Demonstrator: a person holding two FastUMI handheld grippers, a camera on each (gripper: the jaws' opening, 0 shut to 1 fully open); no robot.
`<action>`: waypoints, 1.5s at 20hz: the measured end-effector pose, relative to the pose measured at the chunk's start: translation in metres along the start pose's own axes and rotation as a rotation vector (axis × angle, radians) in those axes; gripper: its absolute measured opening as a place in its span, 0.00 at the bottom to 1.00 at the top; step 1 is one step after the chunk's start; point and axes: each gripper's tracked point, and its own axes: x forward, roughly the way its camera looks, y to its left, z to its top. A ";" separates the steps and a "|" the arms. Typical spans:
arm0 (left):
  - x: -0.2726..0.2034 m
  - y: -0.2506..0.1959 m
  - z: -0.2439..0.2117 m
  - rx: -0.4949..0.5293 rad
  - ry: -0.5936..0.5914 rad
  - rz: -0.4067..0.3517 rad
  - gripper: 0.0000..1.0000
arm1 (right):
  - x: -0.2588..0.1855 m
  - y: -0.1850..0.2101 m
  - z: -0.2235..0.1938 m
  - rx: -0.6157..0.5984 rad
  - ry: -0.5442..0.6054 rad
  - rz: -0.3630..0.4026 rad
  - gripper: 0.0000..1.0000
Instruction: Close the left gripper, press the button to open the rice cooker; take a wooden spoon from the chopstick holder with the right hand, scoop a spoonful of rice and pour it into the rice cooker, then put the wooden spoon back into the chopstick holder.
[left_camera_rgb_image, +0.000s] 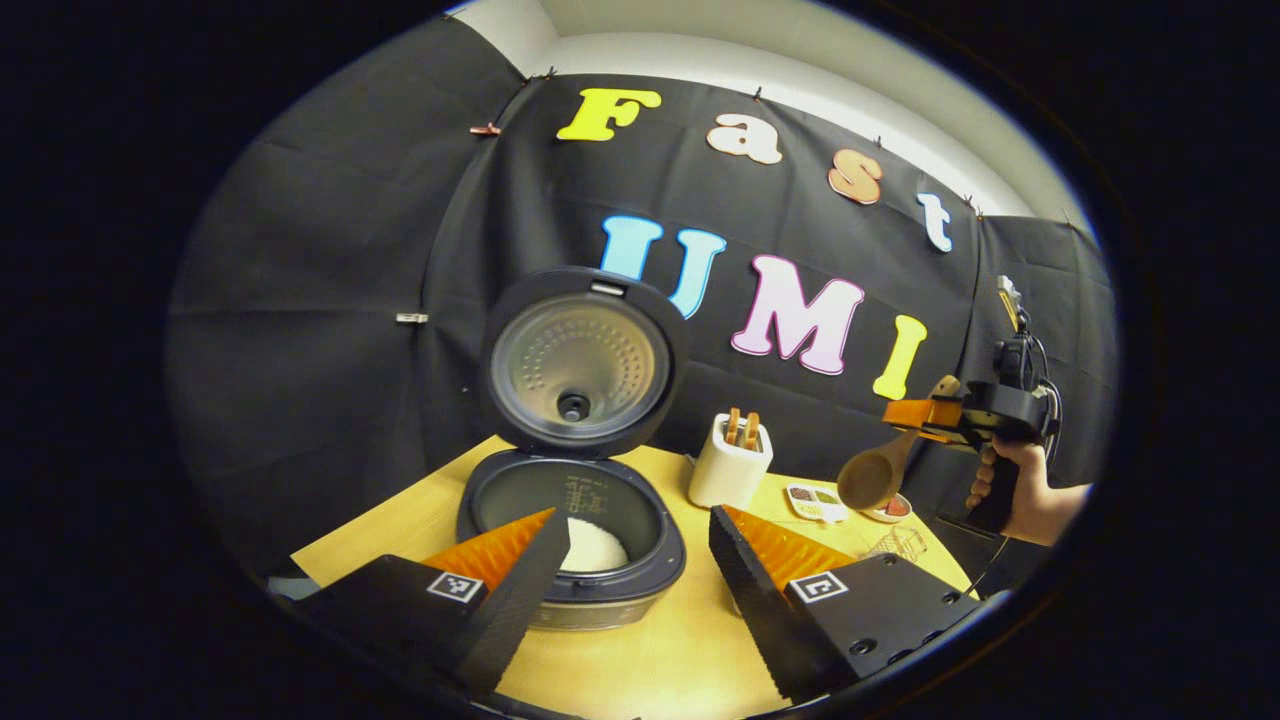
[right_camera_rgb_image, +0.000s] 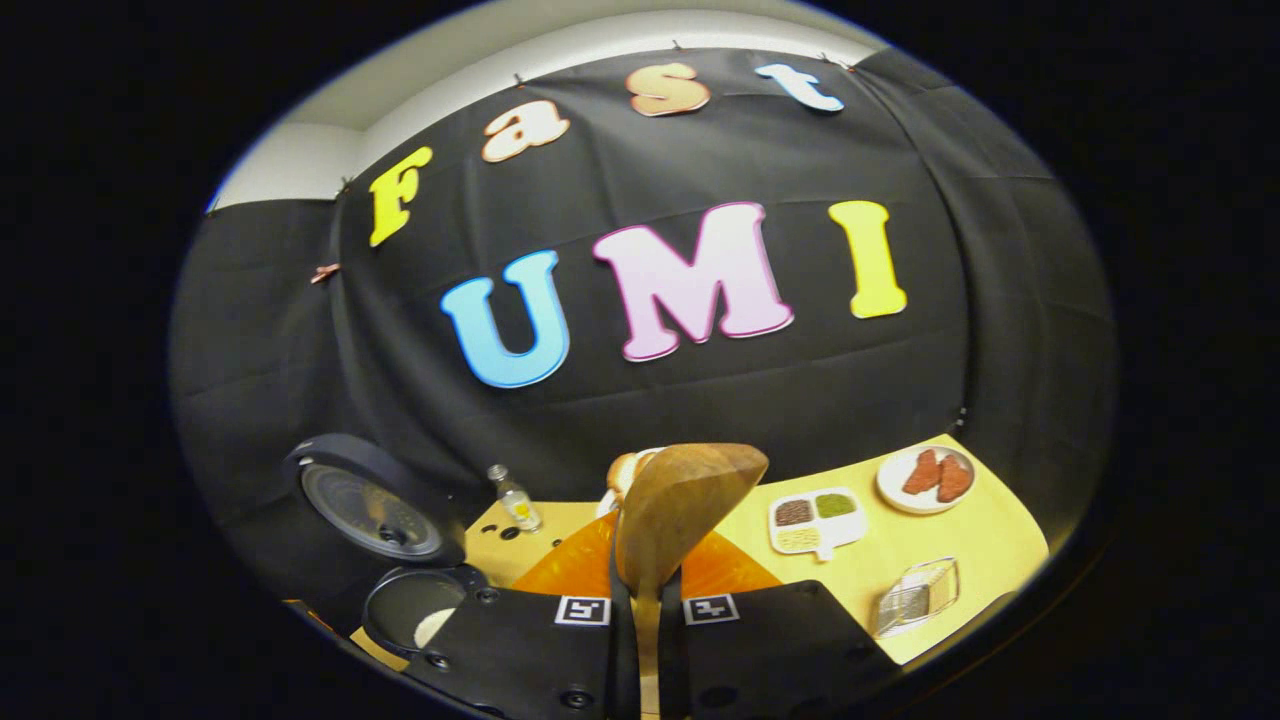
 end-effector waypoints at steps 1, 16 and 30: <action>0.003 -0.003 0.002 0.006 -0.003 0.003 0.95 | -0.001 -0.019 0.007 0.007 -0.010 -0.026 0.12; 0.023 0.019 0.044 0.052 -0.070 0.288 0.95 | 0.001 -0.256 -0.023 0.112 0.043 -0.349 0.12; 0.060 0.032 0.121 0.149 -0.251 0.445 0.95 | 0.048 -0.301 -0.132 0.249 0.245 -0.421 0.15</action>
